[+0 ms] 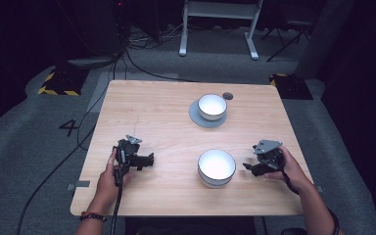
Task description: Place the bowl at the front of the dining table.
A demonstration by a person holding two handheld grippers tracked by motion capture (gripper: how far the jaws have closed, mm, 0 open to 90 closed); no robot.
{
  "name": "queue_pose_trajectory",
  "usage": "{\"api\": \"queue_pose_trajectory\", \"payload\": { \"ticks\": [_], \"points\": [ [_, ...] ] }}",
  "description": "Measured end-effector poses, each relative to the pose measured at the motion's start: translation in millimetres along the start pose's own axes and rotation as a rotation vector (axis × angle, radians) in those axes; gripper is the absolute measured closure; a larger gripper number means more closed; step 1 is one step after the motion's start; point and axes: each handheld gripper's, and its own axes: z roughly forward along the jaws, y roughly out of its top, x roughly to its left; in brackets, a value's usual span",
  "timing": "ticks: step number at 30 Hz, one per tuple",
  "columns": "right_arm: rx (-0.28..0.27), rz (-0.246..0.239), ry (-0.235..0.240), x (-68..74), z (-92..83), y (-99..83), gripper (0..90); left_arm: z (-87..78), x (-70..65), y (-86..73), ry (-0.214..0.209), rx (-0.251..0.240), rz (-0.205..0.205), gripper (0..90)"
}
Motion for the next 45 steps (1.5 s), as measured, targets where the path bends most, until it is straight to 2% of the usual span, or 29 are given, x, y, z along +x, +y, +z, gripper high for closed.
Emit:
{"api": "queue_pose_trajectory", "payload": {
  "ticks": [1, 6, 13, 14, 19, 20, 21, 22, 24, 28, 31, 32, 33, 37, 38, 39, 45],
  "points": [
    [0.0, 0.016, -0.002, 0.9, 0.0, -0.4, 20.2, 0.0, -0.1, 0.0, -0.002, 0.0, -0.001, 0.0],
    [0.001, 0.03, -0.005, -0.1, -0.6, -5.6, 20.2, 0.0, 0.0, 0.0, 0.0, 0.0, 0.0, 0.0],
    [0.002, 0.031, -0.009, -2.5, -2.3, -13.0, 20.2, 0.0, 0.0, 0.0, 0.0, 0.0, 0.0, 0.0],
    [0.006, 0.054, -0.007, -1.4, -3.1, -14.2, 20.2, 0.1, -0.1, 0.0, -0.001, -0.001, -0.002, 0.0],
    [0.006, 0.044, -0.012, -3.7, -4.5, -19.7, 20.0, 0.0, 0.0, 0.0, -0.001, 0.0, 0.0, 0.0],
    [0.008, 0.064, -0.014, -2.5, -4.9, -20.5, 19.8, 0.0, 0.0, 0.0, -0.001, 0.0, 0.0, 0.0],
    [0.007, 0.045, -0.009, -4.6, -5.5, -22.1, 19.7, 0.0, 0.0, 0.0, 0.0, 0.0, -0.001, 0.0],
    [0.004, 0.067, -0.01, -3.7, -5.3, -23.1, 19.7, 0.0, -0.1, 0.0, -0.001, 0.0, -0.001, 0.0],
    [0.001, 0.059, -0.007, -6.2, -5.9, -26.4, 19.6, 0.0, -0.1, 0.0, -0.001, 0.0, -0.001, 0.0],
    [-0.005, 0.1, -0.008, -6.8, -7.2, -31.1, 19.6, 0.0, 0.0, 0.0, 0.0, 0.0, 0.0, 0.0],
    [-0.013, 0.104, -0.012, -9.3, -8.8, -35.8, 19.2, 0.0, 0.0, 0.0, 0.0, 0.0, 0.0, 0.0],
    [-0.011, 0.123, -0.012, -8.7, -9.2, -36.5, 19.2, 0.0, 0.0, 0.0, 0.0, 0.0, 0.0, 0.0],
    [-0.015, 0.107, -0.012, -11.1, -9.8, -38.4, 19.2, 0.1, -0.1, 0.0, -0.002, 0.0, -0.001, 0.0],
    [-0.026, 0.136, -0.006, -12.4, -11.3, -43.6, 18.9, 0.0, 0.0, 0.0, -0.001, 0.0, 0.0, 0.0],
    [-0.024, 0.122, -0.012, -14.5, -11.8, -45.9, 18.9, 0.1, -0.1, 0.0, 0.0, -0.001, -0.002, 0.0],
    [-0.025, 0.139, -0.011, -13.9, -12.1, -46.7, 18.9, 0.0, -0.1, 0.0, 0.0, -0.001, -0.001, 0.0],
    [-0.033, 0.166, -0.011, -17.8, -14.1, -55.3, 18.7, 0.0, -0.1, 0.0, -0.001, 0.0, -0.001, 0.0]
  ]
}}
